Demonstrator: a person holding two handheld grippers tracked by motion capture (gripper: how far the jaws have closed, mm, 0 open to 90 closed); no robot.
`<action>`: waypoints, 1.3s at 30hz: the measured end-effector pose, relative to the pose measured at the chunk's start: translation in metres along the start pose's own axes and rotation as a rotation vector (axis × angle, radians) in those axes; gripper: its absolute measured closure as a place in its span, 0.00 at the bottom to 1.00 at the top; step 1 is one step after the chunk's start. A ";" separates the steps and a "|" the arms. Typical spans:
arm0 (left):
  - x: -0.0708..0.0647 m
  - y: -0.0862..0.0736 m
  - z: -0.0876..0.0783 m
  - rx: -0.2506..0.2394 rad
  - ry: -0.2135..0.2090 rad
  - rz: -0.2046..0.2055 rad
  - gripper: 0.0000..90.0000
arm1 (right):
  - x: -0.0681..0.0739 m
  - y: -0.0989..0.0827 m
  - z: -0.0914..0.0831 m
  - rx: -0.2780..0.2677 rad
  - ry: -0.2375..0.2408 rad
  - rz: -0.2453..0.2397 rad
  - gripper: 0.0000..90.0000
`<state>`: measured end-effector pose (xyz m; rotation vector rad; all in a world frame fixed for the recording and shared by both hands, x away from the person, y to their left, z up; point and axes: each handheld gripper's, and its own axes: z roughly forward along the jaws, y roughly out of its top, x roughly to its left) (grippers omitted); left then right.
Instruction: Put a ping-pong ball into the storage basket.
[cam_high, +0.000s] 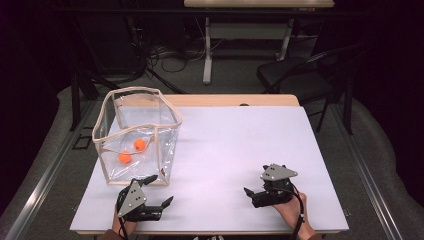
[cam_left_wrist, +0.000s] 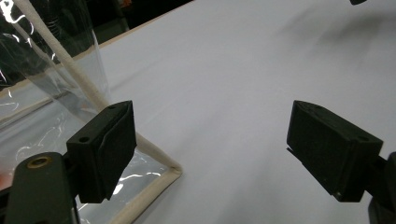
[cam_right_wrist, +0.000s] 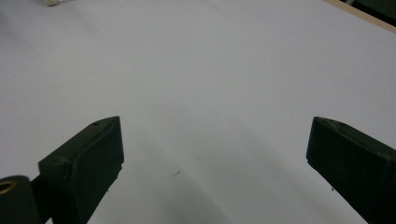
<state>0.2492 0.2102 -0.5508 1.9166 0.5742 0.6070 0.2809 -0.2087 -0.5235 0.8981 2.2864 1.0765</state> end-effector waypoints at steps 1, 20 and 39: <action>0.000 0.000 0.000 0.000 0.001 0.001 0.18 | 0.000 -0.002 0.000 0.001 -0.003 0.005 0.04; 0.000 0.000 0.001 0.003 0.001 0.002 0.18 | 0.003 -0.029 -0.016 -0.033 -0.046 0.017 0.00; -0.001 0.000 0.002 0.014 -0.006 0.005 0.18 | 0.006 -0.035 -0.024 -0.073 -0.072 0.025 0.00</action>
